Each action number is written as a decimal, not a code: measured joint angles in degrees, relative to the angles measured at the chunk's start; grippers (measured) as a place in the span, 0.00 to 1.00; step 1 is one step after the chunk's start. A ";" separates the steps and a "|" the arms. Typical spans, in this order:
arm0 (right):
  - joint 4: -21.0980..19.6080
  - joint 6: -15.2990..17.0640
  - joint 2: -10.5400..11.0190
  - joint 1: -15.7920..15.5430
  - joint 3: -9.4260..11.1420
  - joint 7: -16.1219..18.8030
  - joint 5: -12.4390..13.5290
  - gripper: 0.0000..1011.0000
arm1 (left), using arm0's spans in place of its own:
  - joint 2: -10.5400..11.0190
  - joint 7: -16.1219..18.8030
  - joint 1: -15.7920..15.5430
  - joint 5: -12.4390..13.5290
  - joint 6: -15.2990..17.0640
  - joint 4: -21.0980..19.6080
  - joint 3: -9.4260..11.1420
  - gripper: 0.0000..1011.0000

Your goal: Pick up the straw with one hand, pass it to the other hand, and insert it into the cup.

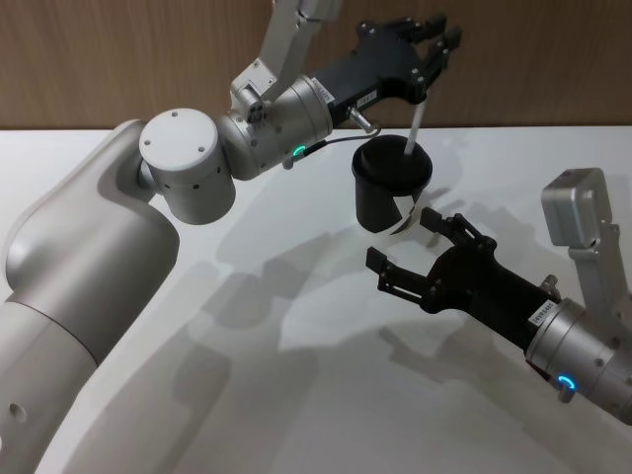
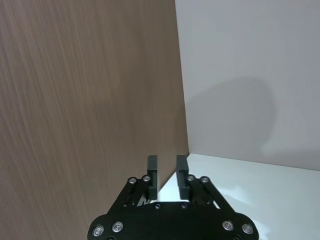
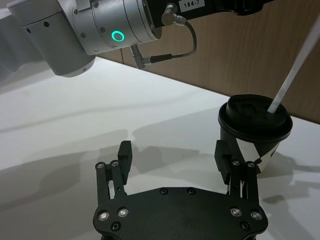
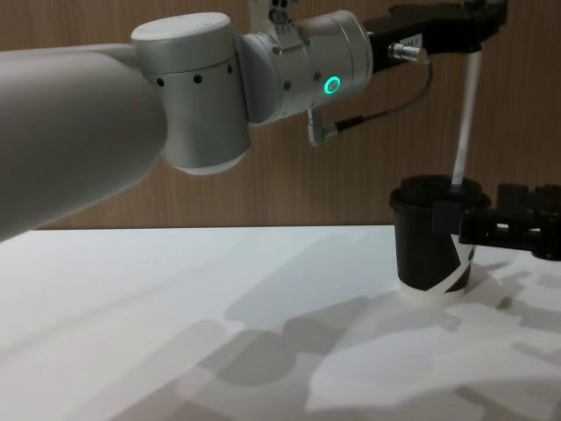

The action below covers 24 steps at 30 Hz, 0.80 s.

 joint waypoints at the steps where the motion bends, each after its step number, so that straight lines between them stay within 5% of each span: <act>1: 0.00 0.00 0.00 0.00 0.00 0.00 0.00 0.99 | 0.00 0.00 0.00 0.00 0.00 0.00 0.00 0.21; 24: -0.06 -0.01 -0.04 0.02 0.00 -0.19 0.01 0.99 | 0.31 0.32 1.08 0.13 0.14 -0.72 -0.37 0.94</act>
